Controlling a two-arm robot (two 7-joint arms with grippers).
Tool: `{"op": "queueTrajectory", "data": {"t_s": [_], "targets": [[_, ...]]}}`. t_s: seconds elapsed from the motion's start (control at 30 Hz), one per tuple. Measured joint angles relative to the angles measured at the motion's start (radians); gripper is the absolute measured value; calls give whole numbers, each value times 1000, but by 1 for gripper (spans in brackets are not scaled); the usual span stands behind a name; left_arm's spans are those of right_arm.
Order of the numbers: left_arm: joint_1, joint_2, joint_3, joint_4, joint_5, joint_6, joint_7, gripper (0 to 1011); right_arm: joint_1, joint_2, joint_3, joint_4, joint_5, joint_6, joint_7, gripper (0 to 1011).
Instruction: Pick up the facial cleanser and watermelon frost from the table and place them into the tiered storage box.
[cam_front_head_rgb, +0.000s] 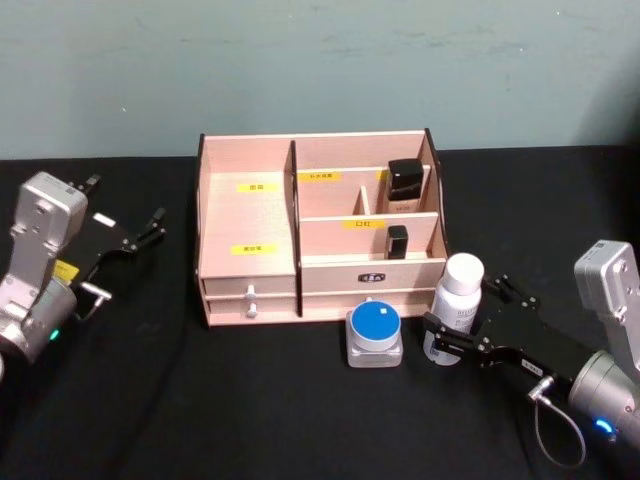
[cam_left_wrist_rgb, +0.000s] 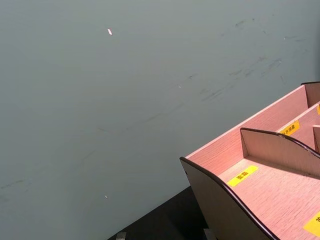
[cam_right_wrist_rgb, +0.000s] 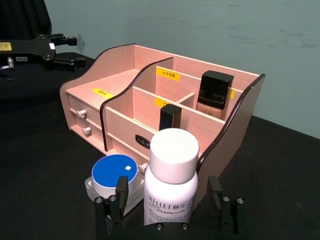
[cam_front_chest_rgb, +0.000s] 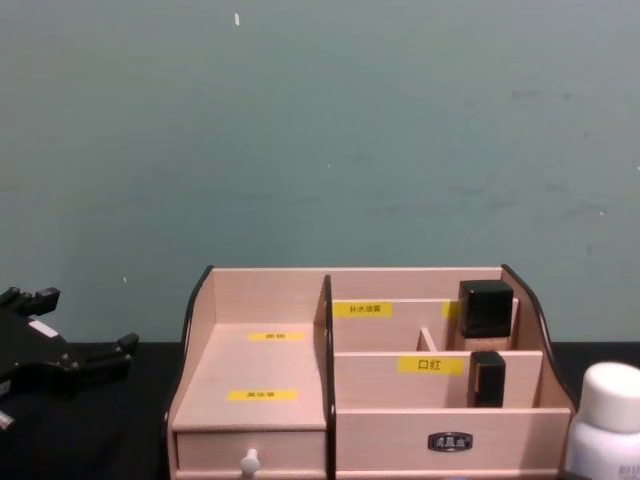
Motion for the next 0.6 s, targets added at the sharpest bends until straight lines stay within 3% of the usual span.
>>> {"op": "queueTrajectory", "data": {"t_s": [0.6], "targets": [[0,0,0,0,0,0,0,1001,15,-25,2,22,-24,-3,6,1000]]}}
